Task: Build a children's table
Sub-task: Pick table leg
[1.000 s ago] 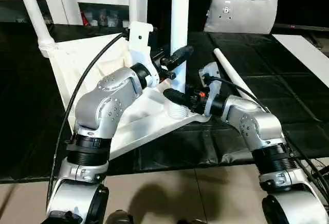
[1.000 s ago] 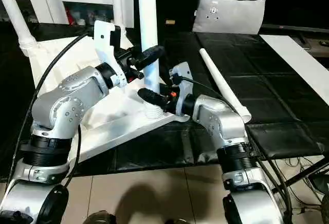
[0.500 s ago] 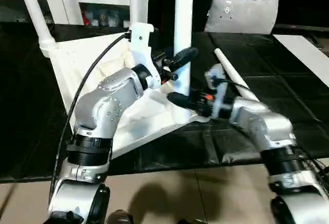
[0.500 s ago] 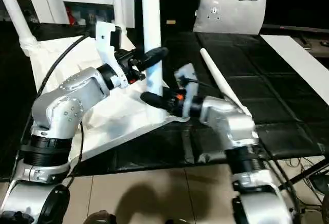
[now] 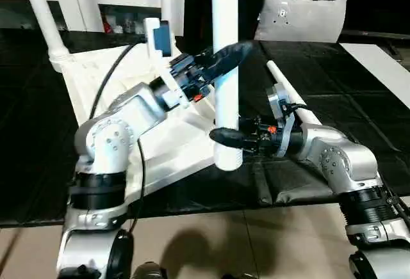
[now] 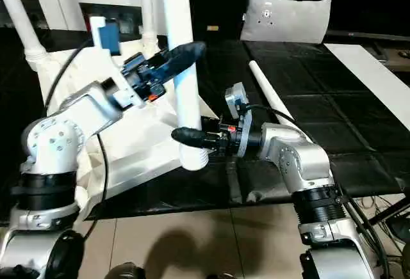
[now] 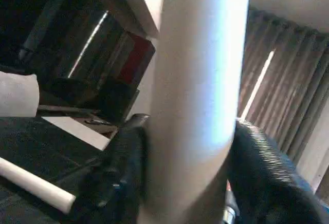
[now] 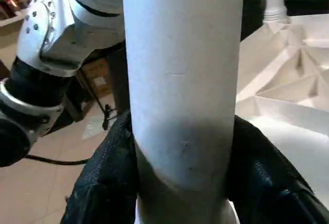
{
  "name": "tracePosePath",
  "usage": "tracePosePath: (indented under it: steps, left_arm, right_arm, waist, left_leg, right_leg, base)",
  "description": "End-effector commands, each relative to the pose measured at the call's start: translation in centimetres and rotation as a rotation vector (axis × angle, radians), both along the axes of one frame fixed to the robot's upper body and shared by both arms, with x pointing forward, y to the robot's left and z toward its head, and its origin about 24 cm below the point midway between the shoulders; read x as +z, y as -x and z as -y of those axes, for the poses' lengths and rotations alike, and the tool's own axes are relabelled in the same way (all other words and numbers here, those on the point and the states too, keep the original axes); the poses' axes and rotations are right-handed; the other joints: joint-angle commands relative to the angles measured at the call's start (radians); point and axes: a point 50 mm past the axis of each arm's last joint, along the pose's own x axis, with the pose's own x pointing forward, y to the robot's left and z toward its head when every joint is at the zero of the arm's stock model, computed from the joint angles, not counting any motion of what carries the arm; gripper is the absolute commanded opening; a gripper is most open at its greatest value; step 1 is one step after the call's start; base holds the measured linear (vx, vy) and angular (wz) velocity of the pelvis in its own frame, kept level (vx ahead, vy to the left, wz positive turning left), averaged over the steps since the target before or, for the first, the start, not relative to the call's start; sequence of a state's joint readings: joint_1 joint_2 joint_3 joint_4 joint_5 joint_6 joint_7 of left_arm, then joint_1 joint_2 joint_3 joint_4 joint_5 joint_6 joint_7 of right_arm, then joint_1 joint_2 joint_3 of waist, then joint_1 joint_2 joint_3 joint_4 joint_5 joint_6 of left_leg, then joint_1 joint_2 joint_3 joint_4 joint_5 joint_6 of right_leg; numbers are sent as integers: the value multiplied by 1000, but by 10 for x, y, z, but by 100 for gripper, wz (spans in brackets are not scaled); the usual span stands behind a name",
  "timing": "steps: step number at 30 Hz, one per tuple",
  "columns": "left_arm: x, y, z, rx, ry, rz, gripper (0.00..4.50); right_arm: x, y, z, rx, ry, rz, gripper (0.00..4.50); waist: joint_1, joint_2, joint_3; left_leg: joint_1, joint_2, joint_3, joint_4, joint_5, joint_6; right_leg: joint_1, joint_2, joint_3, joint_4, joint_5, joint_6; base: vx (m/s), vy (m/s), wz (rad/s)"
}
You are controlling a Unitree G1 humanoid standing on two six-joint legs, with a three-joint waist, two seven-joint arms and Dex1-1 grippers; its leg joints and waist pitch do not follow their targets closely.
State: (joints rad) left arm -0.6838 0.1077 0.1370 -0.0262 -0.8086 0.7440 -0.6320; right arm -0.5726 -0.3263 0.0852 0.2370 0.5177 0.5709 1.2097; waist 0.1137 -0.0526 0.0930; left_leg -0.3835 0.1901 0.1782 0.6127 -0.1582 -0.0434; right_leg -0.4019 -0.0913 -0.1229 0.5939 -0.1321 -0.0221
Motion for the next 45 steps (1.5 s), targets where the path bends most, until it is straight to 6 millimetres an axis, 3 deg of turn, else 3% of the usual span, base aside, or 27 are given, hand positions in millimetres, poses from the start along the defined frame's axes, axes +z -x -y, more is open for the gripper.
tracePosePath:
  steps: [1, 9, 10, 20, 21, 22, 26, 30, 33, 39, 45]
  left_arm:
    - [3, 5, 7, -61, 12, 17, 198]
    - [0, 2, 5, -43, 36, 2, 181]
    - [-1, 2, 5, -41, 36, 1, 181]
    - [0, -4, 1, 26, 44, -4, 180]
    - [0, -5, 0, 42, 35, -7, 180]
    - [-1, -5, 0, 49, 30, -9, 180]
    - [-2, -14, -1, 144, -37, -53, 180]
    - [-4, -23, -4, 283, -150, -93, 178]
    - [-2, -23, -3, 297, -169, -80, 177]
    - [2, -21, 5, 328, -246, -37, 177]
    - [1, -21, 8, 351, -296, -17, 177]
  right_arm:
    - [3, 0, 7, -22, 4, 3, 189]
    - [3, 0, 9, -14, 5, 4, 189]
    - [3, 0, 9, -14, 6, 4, 189]
    - [3, -6, 10, -78, 33, 18, 189]
    - [4, -9, 12, -111, 12, -9, 245]
    - [5, -11, 12, -125, 6, -11, 259]
    - [12, -17, 15, -176, -14, 14, 294]
    - [17, -19, 21, -211, -25, 19, 324]
    - [20, -19, 24, -219, -35, 20, 355]
    - [19, -19, 25, -250, 22, 45, 395]
    - [15, -23, 26, -288, 98, 60, 448]
  waist:
    - [-1, 17, -91]
    - [-1, 16, -92]
    - [-2, 13, -93]
    - [-1, 13, -94]
    - [-1, 13, -94]
    - [-2, 13, -94]
    - [-1, 17, -94]
    - [-1, 14, -95]
    - [0, 8, -95]
    - [0, 11, -97]
    - [-1, 9, -97]
  left_leg:
    - [30, 47, -29, -77, -373, -55]
    - [32, 46, -30, -75, -380, -56]
    - [30, 46, -30, -75, -373, -54]
    - [28, 47, -29, -76, -356, -51]
    - [28, 47, -29, -76, -356, -51]
    - [27, 45, -29, -75, -356, -51]
    - [34, 46, -28, -75, -362, -60]
    - [31, 47, -29, -77, -352, -59]
    - [28, 43, -27, -74, -333, -51]
    - [26, 47, -27, -75, -310, -48]
    - [25, 44, -26, -73, -312, -50]
  right_leg:
    - [46, -73, 48, -94, -510, -85]
    - [43, -74, 45, -100, -538, -65]
    - [44, -74, 45, -99, -536, -64]
    - [44, -75, 47, -96, -517, -70]
    - [44, -74, 47, -96, -514, -72]
    - [44, -74, 46, -95, -515, -73]
    - [40, -72, 48, -94, -503, -71]
    - [43, -71, 47, -91, -489, -61]
    - [46, -74, 47, -94, -510, -47]
    - [45, -73, 48, -88, -460, -73]
    - [45, -73, 48, -91, -483, -63]
  base:
    - [0, 0, 0]
    - [0, 0, 0]
    - [0, 0, 0]
    - [0, 0, 0]
    - [0, 0, 0]
    - [0, 0, 0]
    - [0, 0, 0]
    - [0, 0, 0]
    - [0, 0, 0]
    - [0, 0, 0]
    - [0, 0, 0]
